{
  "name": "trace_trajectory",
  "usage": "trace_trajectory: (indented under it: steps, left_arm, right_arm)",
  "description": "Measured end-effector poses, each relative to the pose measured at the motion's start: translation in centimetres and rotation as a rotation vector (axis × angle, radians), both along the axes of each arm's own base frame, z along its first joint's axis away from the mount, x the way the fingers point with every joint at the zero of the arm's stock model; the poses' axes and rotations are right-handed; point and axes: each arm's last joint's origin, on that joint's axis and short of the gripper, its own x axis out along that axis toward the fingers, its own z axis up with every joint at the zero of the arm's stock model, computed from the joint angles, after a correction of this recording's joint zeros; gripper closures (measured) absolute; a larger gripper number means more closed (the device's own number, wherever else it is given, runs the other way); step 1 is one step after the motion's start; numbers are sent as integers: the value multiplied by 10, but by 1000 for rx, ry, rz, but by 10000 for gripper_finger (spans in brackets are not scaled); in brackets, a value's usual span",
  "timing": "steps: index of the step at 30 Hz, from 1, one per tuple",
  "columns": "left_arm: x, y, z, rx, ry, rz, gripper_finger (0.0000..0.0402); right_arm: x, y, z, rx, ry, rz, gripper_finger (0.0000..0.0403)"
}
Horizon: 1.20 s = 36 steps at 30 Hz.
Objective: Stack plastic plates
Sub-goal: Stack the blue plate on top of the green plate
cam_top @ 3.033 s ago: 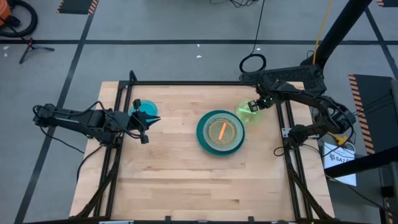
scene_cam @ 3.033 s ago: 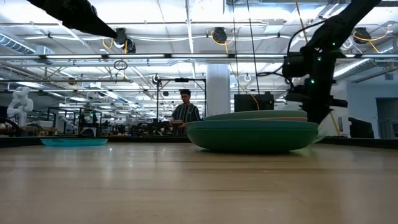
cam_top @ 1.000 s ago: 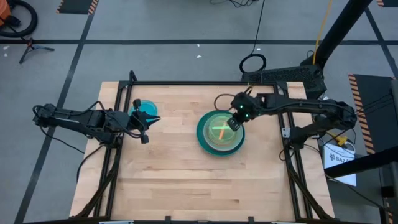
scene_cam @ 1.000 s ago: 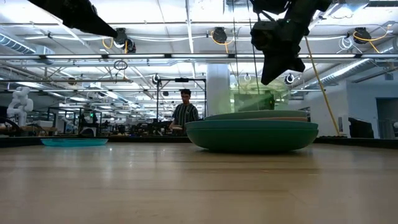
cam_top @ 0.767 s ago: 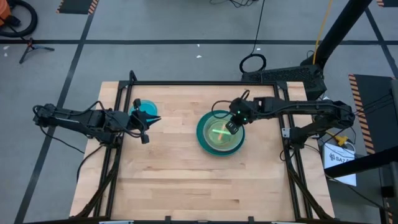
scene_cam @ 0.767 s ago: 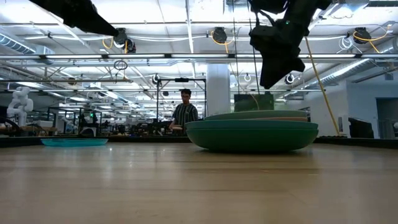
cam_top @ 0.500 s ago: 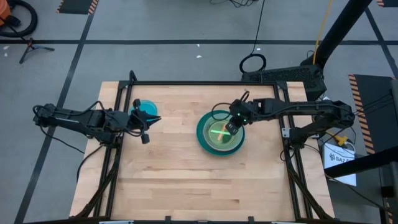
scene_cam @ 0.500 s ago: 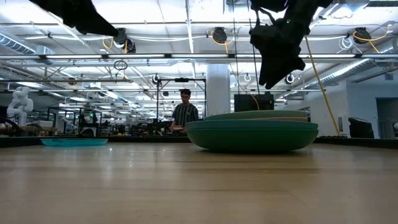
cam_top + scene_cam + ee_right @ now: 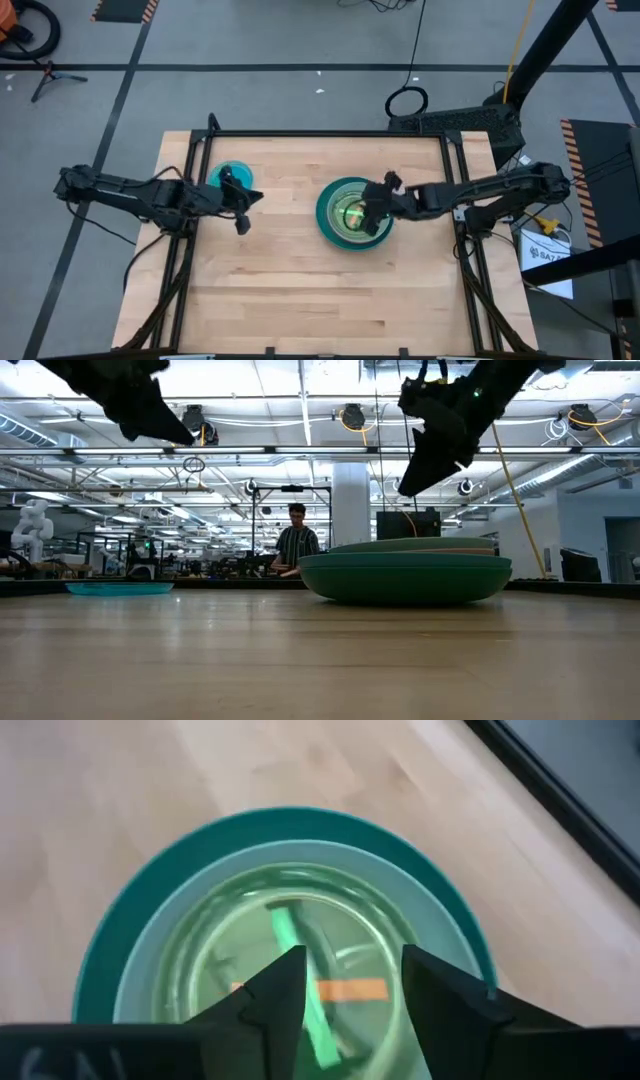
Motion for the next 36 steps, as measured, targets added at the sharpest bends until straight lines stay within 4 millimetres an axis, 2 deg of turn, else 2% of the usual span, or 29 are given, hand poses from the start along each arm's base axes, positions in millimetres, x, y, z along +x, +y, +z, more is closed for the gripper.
trace_trajectory:
  steps: [5,12,18,22,29,36]
  left_arm:
    - [19,-2,-20,-38,89,74,366]
    - [36,10,-48,-93,215,237,366]
    - [26,43,-73,-276,394,525,366]
    - [18,60,-86,-332,515,664,366]
    - [19,81,-101,-380,586,763,366]
    - [23,85,-106,-422,580,739,366]
  right_arm:
    - [0,14,-11,-115,-18,194,243]
    - [-5,18,-2,-200,-29,295,243]
    - [-15,18,14,-235,-76,331,243]
    - [-24,22,23,-244,-121,355,243]
    - [-50,20,20,-240,-162,357,243]
    - [-69,16,20,-216,-228,328,243]
